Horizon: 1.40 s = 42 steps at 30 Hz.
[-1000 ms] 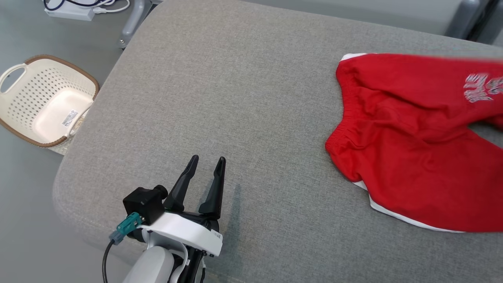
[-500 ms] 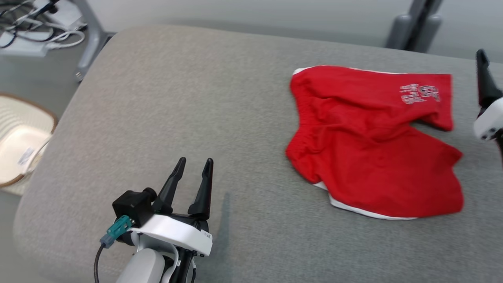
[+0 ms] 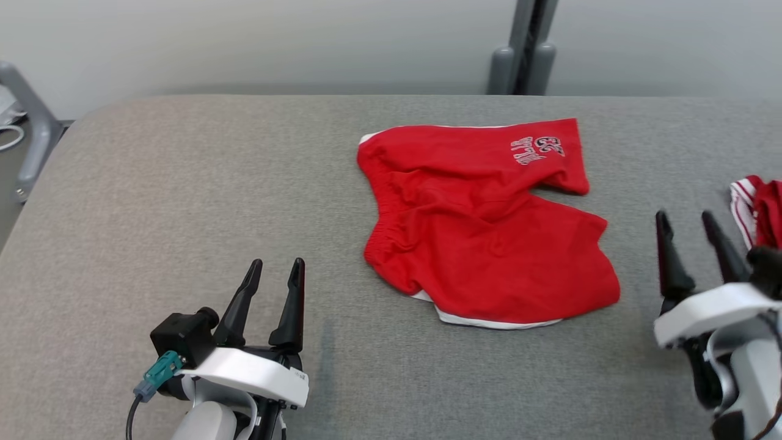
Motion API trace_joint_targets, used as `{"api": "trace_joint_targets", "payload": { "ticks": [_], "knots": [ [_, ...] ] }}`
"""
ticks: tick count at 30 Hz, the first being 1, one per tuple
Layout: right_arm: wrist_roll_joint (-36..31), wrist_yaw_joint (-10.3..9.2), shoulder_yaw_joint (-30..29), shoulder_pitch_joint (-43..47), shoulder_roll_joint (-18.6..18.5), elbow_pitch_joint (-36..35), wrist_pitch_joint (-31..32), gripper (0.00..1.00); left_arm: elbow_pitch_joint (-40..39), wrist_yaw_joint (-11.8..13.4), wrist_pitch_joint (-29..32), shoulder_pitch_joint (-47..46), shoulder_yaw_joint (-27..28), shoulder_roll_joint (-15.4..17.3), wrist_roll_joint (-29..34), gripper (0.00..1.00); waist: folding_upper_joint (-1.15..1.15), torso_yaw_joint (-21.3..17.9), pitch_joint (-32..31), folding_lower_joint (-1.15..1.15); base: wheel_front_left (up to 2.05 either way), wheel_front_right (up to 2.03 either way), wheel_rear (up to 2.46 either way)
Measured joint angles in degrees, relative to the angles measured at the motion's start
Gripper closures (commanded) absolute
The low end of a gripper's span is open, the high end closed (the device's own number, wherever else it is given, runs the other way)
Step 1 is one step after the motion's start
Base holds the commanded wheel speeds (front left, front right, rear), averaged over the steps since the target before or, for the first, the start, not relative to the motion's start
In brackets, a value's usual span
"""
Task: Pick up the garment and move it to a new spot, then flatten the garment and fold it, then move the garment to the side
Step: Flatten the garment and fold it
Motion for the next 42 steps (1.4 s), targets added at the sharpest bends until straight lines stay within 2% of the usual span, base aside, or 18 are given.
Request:
{"api": "trace_joint_targets", "payload": {
  "ticks": [8, 21, 22, 23, 24, 29, 42],
  "knots": [
    [-1.4, 0.0, -0.2, 4.9, 3.9, -0.1, 0.0, 0.0, 0.4, -0.6, 0.0, 0.0, -0.2, 0.0, 0.1, 0.0, 0.0, -1.9, -0.1, 0.0, 0.0, 0.0, 0.0],
    [8.4, -0.01, 1.9, 5.6, 6.0, 7.3, 3.7, 0.0, 1.8, -1.0, 0.0, -0.1, -0.9, 0.0, 0.9, 0.0, 0.0, 0.6, 0.6, 0.0, 0.0, 0.0, 0.0],
    [9.8, -0.01, 2.2, 5.5, 6.1, 8.0, 4.4, 0.31, 1.8, -1.0, 0.0, -0.2, -0.9, 0.0, 1.1, 0.0, 0.0, 0.8, 0.7, 0.0, 0.0, 0.0, 0.0],
    [10.9, -0.01, 2.3, 5.3, 6.2, 8.6, 4.5, 0.76, 1.9, -1.0, 0.0, -0.2, -0.9, 0.0, 1.1, 0.0, 0.0, 1.1, 0.7, 0.0, 0.0, 0.0, 0.0],
    [11.7, -0.01, 2.3, 5.2, 6.2, 9.2, 4.4, 0.98, 1.9, -1.0, 0.0, -0.2, -0.9, 0.0, 1.1, 0.0, 0.0, 1.3, 0.7, 0.0, 0.0, 0.0, 0.0],
    [13.3, -0.01, 4.3, 4.2, 5.2, 10.4, 2.6, 1.0, 2.2, -1.1, 0.0, -0.2, -0.8, 0.0, 1.1, 0.0, 0.0, 2.4, 0.3, 0.0, 0.0, 0.0, 0.0],
    [14.7, -0.01, 6.6, 3.5, 0.9, 6.7, 0.3, 1.0, 2.1, -0.9, 0.0, 0.5, -1.1, 0.0, 0.5, 0.0, 0.0, 2.6, -1.4, 0.0, 0.0, 0.0, 0.0]
  ]
}}
